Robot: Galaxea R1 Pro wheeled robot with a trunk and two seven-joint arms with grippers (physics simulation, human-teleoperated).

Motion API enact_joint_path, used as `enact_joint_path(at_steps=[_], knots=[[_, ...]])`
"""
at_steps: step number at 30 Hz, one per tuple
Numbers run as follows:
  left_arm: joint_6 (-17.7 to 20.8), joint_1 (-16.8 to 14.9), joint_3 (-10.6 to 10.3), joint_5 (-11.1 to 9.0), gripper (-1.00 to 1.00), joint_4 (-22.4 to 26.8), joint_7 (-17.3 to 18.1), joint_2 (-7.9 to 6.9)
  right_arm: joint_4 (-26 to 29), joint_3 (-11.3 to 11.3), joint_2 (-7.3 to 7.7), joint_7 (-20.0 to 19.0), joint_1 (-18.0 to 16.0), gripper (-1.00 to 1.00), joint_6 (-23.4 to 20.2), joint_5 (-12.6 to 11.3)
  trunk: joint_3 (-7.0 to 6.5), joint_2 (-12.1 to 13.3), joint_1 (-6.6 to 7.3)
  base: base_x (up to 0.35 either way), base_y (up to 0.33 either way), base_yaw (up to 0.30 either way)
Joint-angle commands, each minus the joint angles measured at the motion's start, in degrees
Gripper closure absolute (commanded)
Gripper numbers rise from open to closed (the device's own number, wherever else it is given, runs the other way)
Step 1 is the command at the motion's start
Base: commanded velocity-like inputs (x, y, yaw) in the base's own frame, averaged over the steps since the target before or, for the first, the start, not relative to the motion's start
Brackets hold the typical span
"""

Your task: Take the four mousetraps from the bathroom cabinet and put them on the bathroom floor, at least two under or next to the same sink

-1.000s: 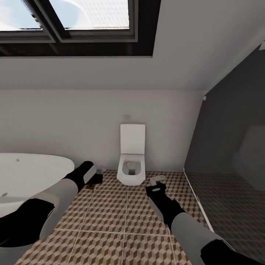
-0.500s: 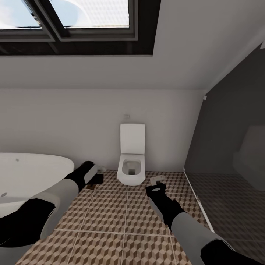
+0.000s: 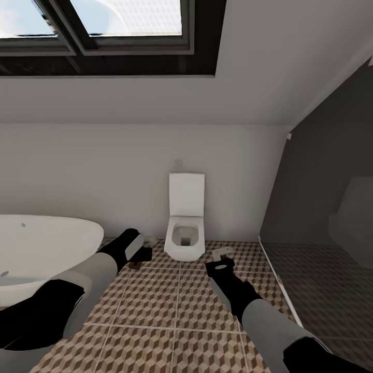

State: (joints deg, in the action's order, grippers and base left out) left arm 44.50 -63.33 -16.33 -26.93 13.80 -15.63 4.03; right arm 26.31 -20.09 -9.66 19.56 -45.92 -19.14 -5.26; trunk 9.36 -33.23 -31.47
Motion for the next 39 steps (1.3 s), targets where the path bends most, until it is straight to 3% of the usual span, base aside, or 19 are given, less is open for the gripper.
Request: enact_joint_path(at_steps=[1, 26, 39], knots=[[0.2, 0.0, -0.4, -0.4, 1.0, 0.0, -0.2, 0.0, 0.1, -0.5, 0.08, 0.4, -0.1, 1.0, -0.3, -0.6, 0.29, -0.5, -0.25, 0.0, 0.0, 0.0], [0.2, 0.0, -0.4, -0.4, 1.0, 0.0, -0.2, 0.1, 0.5, -0.6, 0.04, 0.3, 0.0, 1.0, -0.3, -0.9, 4.79, -10.5, -5.74, 0.0, 0.0, 0.0], [0.2, 0.0, -0.4, -0.4, 1.0, 0.0, -0.2, 0.1, 0.7, -0.4, 0.08, -2.0, -0.1, 1.0, -0.4, -0.8, 8.16, -15.8, -8.59, 0.0, 0.0, 0.0]])
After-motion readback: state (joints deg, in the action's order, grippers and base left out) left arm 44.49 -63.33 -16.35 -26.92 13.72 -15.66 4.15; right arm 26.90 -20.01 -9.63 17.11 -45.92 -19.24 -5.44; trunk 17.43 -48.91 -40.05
